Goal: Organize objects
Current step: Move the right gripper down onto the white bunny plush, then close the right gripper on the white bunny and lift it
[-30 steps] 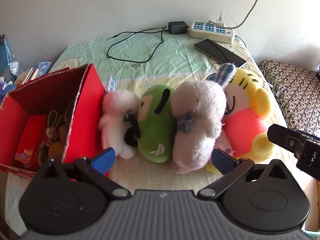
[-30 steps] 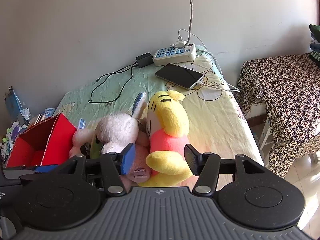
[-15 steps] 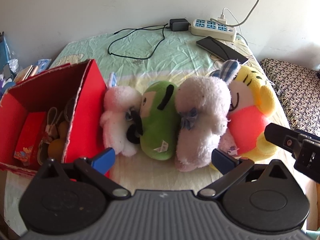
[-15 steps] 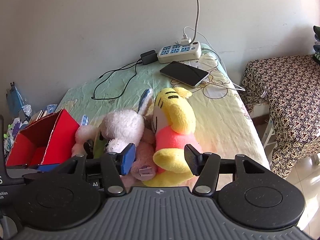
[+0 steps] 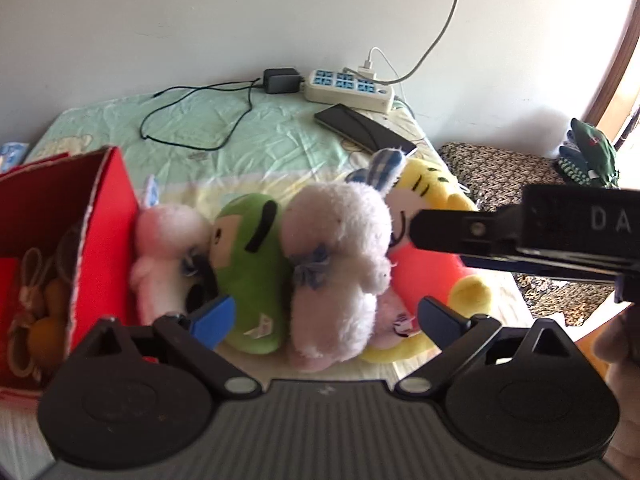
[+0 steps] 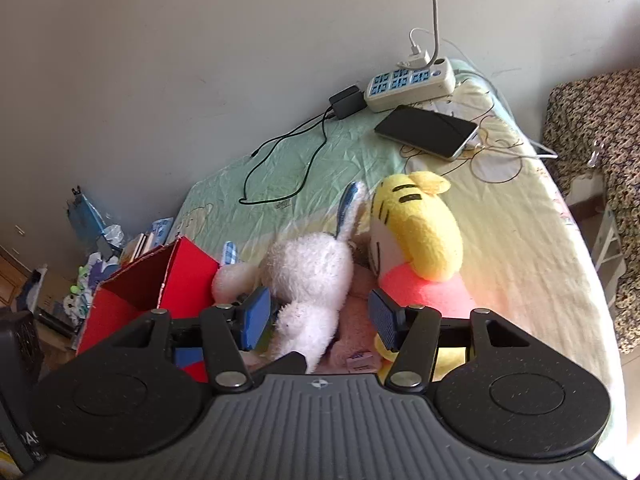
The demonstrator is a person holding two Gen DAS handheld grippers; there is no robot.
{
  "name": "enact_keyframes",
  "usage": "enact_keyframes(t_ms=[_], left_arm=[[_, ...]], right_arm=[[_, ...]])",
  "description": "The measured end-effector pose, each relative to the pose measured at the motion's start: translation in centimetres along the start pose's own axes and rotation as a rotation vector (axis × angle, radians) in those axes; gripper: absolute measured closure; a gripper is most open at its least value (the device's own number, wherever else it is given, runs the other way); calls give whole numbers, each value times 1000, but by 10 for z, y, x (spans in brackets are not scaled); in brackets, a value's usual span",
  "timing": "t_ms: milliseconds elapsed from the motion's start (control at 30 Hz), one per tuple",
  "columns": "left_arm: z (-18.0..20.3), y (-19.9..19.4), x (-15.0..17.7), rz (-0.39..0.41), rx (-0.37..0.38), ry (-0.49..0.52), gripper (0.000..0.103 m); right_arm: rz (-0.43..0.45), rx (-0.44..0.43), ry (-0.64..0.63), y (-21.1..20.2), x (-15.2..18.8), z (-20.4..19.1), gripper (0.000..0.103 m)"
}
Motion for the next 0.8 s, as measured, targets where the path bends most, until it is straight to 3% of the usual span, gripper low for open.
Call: enact_keyframes(t_ms=[67, 167, 333, 400, 467, 533, 800], left_arm=[[-2, 7, -2, -8, 42, -17, 10], [-5, 19, -4, -30, 90, -42, 23], [-11, 37, -5, -68, 95, -58, 38], [-14, 43, -4, -84, 102, -71, 50], [-16, 45, -4, -83, 92, -71, 52], [-17, 45, -5, -82, 86, -71, 55], [-8, 33, -6, -61, 69, -38, 59]], right_arm=[[-42, -39, -1, 10, -2, -6, 44], [-87, -53, 18, 25, -2, -9, 44], [-137, -61, 3, 41, 1, -16, 44], [-156, -56, 0, 48, 3, -17, 44], [-165, -51, 0, 53, 3, -17, 46], [-171, -52, 1, 54, 3, -17, 57], [-154, -57, 2, 46, 1, -15, 72]])
Point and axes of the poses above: each gripper's, at about its wrist camera, not at the fingertips, and y roughly the way its jaws point, z to its right, x to its underside, the point moved 6 cm from there along y, roughly the way its jaws point, and after that the axes turned 14 degrees about x, right-handed, at the moved point
